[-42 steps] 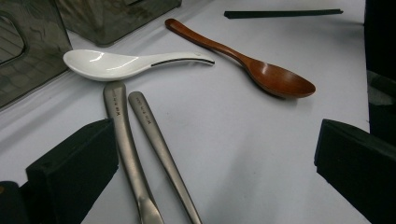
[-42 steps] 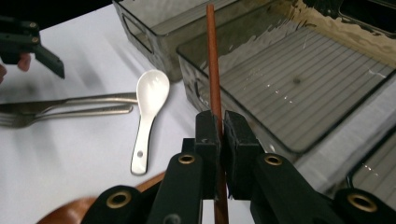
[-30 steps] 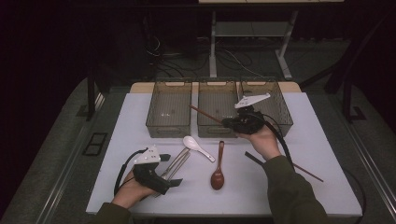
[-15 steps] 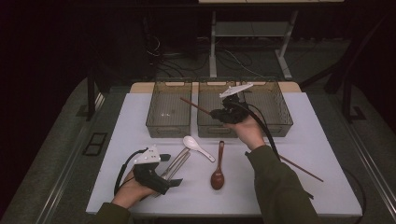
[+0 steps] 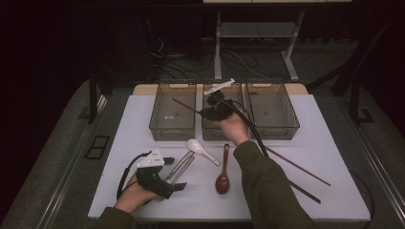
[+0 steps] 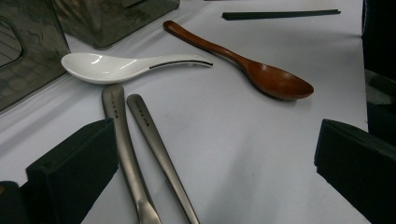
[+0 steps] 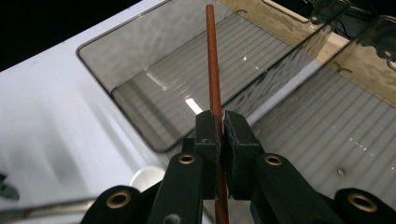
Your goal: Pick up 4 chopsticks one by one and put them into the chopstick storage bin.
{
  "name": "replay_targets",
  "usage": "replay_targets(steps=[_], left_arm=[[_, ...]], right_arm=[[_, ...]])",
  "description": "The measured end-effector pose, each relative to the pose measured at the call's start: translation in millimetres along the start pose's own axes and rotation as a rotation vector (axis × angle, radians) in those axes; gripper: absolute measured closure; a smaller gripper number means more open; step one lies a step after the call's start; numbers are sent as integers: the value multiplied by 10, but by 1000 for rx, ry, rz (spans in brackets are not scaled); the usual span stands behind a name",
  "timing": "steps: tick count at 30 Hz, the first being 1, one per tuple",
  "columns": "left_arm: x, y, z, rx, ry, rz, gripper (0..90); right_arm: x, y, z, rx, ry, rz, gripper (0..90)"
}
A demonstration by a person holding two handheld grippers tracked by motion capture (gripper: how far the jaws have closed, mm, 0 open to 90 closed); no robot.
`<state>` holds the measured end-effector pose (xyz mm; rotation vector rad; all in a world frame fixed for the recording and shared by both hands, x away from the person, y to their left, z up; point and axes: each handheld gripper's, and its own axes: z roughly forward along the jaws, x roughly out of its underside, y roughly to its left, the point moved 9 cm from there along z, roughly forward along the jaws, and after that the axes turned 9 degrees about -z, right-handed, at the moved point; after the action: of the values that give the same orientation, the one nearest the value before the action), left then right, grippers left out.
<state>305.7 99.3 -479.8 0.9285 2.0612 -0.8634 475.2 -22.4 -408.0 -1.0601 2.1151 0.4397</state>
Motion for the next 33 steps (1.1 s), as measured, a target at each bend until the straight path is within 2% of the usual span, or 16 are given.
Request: replay_targets(steps=[10,12,18,21,23,24,27,29,33], left_arm=[[5,1,8,-2,4,2,0],[5,2,4,0,4,-2,0],[-1,-6,0,2,0,0,0],[3,-5,5,4,4,3,0],[2,-3,5,7,4,5,0],[2,1,3,7,4,6,0],[5,2,2,7,1,2,0],[3,3,5,7,2,4,0],[6,-1,8,5,6,2,0]], right_arm=[[-222,-53,342,24,32,30,850],[-252,-39,420,11,32,45,850],[-332,-11,651,26,56,56,849],[-373,21,770,34,70,52,848],[-410,32,842,58,72,61,839],[-436,35,860,66,59,58,803],[-484,93,849,31,25,67,637],[-470,87,799,42,30,54,596],[-438,37,645,33,-7,69,506]])
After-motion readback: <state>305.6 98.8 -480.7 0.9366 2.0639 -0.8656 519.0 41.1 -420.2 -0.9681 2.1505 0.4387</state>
